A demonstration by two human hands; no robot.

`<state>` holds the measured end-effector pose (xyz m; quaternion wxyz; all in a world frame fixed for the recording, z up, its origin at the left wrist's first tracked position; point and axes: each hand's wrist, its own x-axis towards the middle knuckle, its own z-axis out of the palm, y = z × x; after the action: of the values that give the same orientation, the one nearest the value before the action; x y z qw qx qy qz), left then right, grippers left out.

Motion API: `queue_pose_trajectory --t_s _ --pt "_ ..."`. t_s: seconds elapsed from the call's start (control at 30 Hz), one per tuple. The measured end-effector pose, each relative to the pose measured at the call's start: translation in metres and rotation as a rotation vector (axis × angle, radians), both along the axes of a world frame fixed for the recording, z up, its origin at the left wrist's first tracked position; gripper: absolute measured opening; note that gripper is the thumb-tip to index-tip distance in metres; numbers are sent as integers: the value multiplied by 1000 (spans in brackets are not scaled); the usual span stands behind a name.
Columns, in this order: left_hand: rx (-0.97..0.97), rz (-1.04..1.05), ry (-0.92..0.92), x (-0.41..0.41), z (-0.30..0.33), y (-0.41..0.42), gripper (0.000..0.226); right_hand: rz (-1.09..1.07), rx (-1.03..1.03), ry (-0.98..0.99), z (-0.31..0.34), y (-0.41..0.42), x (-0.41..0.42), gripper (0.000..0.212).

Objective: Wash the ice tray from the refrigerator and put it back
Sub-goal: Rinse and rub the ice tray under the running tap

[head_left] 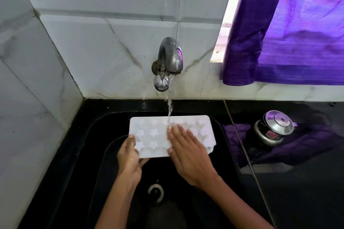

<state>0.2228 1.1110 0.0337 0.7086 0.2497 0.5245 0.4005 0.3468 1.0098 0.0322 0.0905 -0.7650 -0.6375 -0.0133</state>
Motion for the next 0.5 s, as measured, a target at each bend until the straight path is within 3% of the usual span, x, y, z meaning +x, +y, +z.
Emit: queue_pose_trajectory --t_s 0.23,0.33,0.5 --pt "34 45 32 -16 0 3 23 -176 50 126 2 14 9 84" --pt "32 6 27 -7 0 -9 22 -60 28 168 5 28 -19 79" --pt "14 -13 32 0 -5 -19 20 50 -24 67 2 37 -43 64"
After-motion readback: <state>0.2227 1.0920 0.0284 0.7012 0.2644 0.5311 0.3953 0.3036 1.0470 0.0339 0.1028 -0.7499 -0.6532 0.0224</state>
